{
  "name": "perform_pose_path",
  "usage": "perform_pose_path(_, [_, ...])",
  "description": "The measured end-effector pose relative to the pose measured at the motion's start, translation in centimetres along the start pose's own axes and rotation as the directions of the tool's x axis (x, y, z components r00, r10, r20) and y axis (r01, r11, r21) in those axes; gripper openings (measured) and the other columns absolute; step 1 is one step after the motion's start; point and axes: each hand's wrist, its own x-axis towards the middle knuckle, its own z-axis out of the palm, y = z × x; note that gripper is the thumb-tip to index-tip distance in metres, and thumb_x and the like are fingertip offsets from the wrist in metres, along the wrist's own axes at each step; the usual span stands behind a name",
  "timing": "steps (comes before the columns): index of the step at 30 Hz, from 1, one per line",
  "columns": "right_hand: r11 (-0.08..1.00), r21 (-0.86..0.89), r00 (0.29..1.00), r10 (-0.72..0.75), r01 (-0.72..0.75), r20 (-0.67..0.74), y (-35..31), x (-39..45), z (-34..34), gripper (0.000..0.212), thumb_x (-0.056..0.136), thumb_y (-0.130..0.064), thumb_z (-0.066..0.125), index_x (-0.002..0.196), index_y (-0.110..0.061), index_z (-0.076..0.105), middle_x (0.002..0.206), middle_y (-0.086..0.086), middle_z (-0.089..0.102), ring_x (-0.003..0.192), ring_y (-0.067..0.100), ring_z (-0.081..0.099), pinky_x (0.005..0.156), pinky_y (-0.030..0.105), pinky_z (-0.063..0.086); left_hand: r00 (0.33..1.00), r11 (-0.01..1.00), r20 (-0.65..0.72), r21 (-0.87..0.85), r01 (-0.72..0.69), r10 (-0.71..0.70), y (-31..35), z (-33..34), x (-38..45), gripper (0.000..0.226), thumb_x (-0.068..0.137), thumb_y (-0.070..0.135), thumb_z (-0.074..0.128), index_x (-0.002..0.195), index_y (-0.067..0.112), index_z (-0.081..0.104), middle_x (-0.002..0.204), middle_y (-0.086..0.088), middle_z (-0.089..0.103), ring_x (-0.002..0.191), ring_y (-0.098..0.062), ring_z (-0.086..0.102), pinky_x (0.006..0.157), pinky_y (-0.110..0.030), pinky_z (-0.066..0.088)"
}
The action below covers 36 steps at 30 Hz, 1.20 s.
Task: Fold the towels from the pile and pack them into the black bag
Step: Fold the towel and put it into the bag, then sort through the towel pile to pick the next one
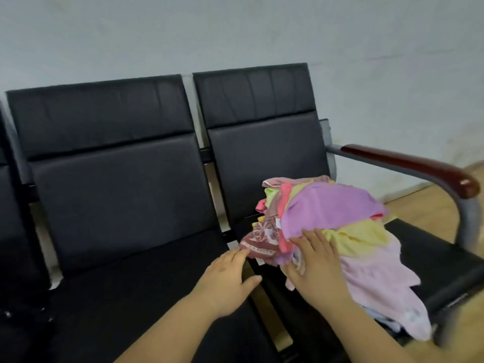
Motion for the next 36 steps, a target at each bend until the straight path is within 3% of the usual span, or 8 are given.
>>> perform_pose_path(9, [0.992, 0.069, 0.989, 0.114, -0.107, -0.097, 4.0, 3.1, -0.2, 0.048, 0.069, -0.045, 0.046, 0.101, -0.019, 0.071, 0.115, 0.011, 0.067, 0.112, 0.038, 0.061, 0.087, 0.06, 0.045, 0.966, 0.98, -0.171, 0.086, -0.18, 0.193, 4.8, 1.3, 7.6, 0.056, 0.096, 0.045, 0.046, 0.147, 0.027, 0.03, 0.154, 0.008, 0.026, 0.142, -0.01, 0.021, 0.115, -0.024, 0.017])
perform_pose_path(16, [0.984, 0.132, 0.977, 0.14, -0.12, -0.158, 4.6, 4.9, 1.0, 0.035, 0.064, -0.041, 0.063, 0.091, -0.021, 0.071, 0.106, 0.009, 0.068, 0.109, 0.037, 0.062, 0.09, 0.06, 0.044, 0.94, 0.977, -0.269, 0.109, -0.185, 0.208, 4.7, 2.6, 10.6, 0.061, 0.085, 0.062, 0.041, 0.126, 0.02, 0.056, 0.122, 0.001, 0.051, 0.114, -0.017, 0.05, 0.094, -0.026, 0.038])
perform_pose_path(19, [0.981, 0.151, 0.972, 0.147, -0.12, -0.182, 4.9, 5.2, 1.1, 0.023, 0.069, -0.042, 0.059, 0.074, -0.021, 0.068, 0.1, 0.008, 0.069, 0.105, 0.036, 0.063, 0.09, 0.059, 0.046, 0.933, 0.978, -0.302, 0.129, -0.164, 0.197, 4.1, 2.7, 11.2, 0.034, 0.094, 0.044, 0.048, 0.118, 0.022, 0.057, 0.113, 0.006, 0.049, 0.108, -0.014, 0.05, 0.086, -0.022, 0.035])
perform_pose_path(23, [0.983, 0.145, 0.968, 0.142, -0.113, -0.207, 4.5, 5.5, 1.1, 0.023, 0.075, -0.04, 0.058, 0.065, -0.019, 0.062, 0.096, 0.006, 0.071, 0.1, 0.035, 0.065, 0.088, 0.056, 0.048, 0.894, 0.972, -0.385, 0.048, -0.23, 0.23, 3.9, 2.3, 11.5, 0.02, 0.097, 0.03, 0.05, 0.106, 0.016, 0.061, 0.103, 0.007, 0.05, 0.097, -0.013, 0.05, 0.083, -0.024, 0.039])
perform_pose_path(26, [0.958, 0.266, 0.955, 0.172, -0.106, -0.24, 3.7, 5.4, 0.8, 0.028, 0.081, -0.04, 0.047, 0.071, -0.017, 0.059, 0.091, 0.004, 0.07, 0.094, 0.032, 0.065, 0.09, 0.048, 0.044, 0.881, 0.948, -0.449, -0.185, -0.257, 0.151, 4.3, 1.6, 11.4, 0.014, 0.098, 0.025, 0.048, 0.097, 0.018, 0.06, 0.098, 0.008, 0.05, 0.094, -0.009, 0.05, 0.08, -0.015, 0.038])
perform_pose_path(30, [0.821, 0.556, 0.938, 0.281, -0.126, -0.202, 1.0, 4.7, -0.2, 0.017, 0.086, -0.033, 0.048, 0.081, -0.018, 0.056, 0.088, 0.002, 0.066, 0.082, 0.024, 0.059, 0.08, 0.04, 0.047, 0.911, 0.776, -0.399, -0.604, -0.178, -0.101, 5.8, 0.4, 11.1, 0.019, 0.1, 0.024, 0.045, 0.086, 0.019, 0.058, 0.093, 0.001, 0.058, 0.084, -0.009, 0.056, 0.068, -0.01, 0.04])
perform_pose_path(33, [0.717, 0.678, 0.922, 0.353, -0.159, -0.157, -1.1, 4.0, -1.1, 0.02, 0.094, -0.032, 0.05, 0.076, -0.033, 0.044, 0.081, -0.01, 0.059, 0.08, 0.015, 0.059, 0.074, 0.035, 0.048, 0.943, 0.463, -0.214, -0.883, -0.075, -0.255, 6.9, 0.0, 11.1, 0.021, 0.099, 0.029, 0.048, 0.09, 0.013, 0.058, 0.091, -0.004, 0.065, 0.086, -0.018, 0.064, 0.073, -0.024, 0.049])
perform_pose_path(36, [0.636, 0.753, 0.916, 0.383, -0.17, -0.116, -2.2, 3.5, -2.0, 0.023, 0.096, -0.026, 0.053, 0.076, -0.032, 0.044, 0.074, -0.012, 0.058, 0.076, 0.005, 0.057, 0.068, 0.022, 0.044, 0.968, 0.155, -0.051, -0.988, -0.012, -0.245, 7.3, -0.1, 11.1, 0.023, 0.096, 0.024, 0.055, 0.111, 0.007, 0.057, 0.105, -0.014, 0.069, 0.092, -0.023, 0.07, 0.084, -0.035, 0.055])
